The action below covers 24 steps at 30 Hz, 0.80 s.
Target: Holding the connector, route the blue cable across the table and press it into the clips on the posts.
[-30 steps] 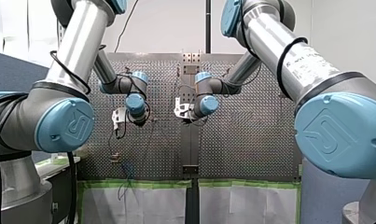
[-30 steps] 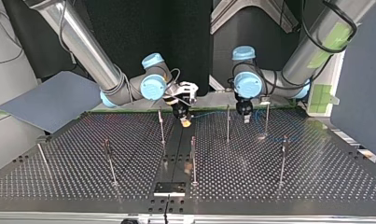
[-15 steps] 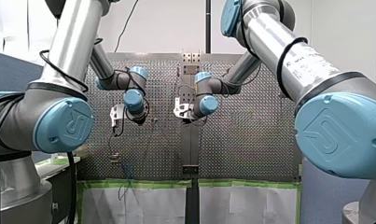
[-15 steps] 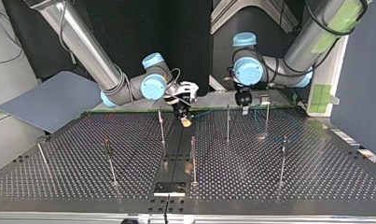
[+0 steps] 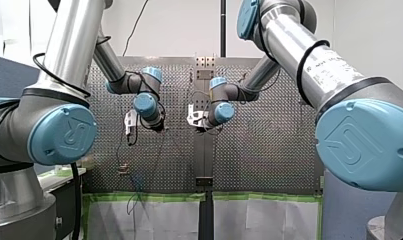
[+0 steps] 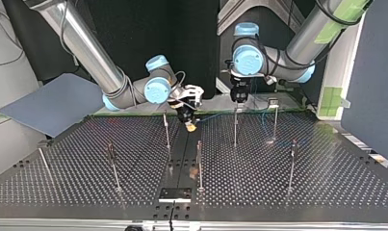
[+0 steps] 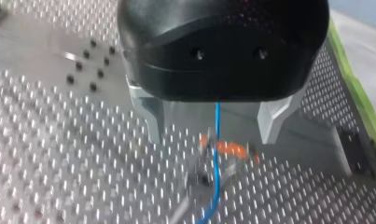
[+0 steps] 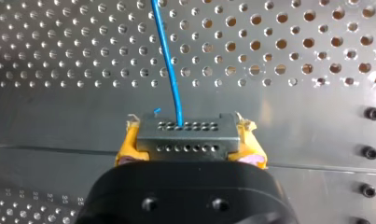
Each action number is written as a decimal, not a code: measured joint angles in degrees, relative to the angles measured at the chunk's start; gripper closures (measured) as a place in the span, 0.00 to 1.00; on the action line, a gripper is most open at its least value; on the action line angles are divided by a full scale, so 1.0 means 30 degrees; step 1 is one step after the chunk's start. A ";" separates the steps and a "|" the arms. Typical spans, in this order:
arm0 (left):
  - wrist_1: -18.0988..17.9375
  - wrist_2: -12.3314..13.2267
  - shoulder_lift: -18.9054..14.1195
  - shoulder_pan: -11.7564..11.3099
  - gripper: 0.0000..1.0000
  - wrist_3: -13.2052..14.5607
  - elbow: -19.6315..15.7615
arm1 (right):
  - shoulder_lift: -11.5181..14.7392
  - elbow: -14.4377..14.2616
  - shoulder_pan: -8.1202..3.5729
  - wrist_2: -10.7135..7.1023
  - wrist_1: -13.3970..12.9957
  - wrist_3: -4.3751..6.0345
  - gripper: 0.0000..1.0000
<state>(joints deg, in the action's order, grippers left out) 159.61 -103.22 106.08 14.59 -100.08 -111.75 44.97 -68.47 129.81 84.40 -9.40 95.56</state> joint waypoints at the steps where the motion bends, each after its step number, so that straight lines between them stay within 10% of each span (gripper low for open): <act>1: -0.0144 0.0014 0.0004 0.0213 0.00 -0.0049 0.0005 | 0.0000 -0.0001 -0.0020 -0.0001 0.0000 0.0002 1.00; 24: -0.0592 -0.1932 0.2712 0.3361 0.00 -0.1047 0.2868 | 0.0009 0.0009 -0.0549 -0.0004 -0.0031 0.0049 1.00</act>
<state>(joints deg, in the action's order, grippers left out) 157.83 -109.01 114.21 24.68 -103.22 -103.14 44.99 -68.44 128.16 84.39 -9.50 95.70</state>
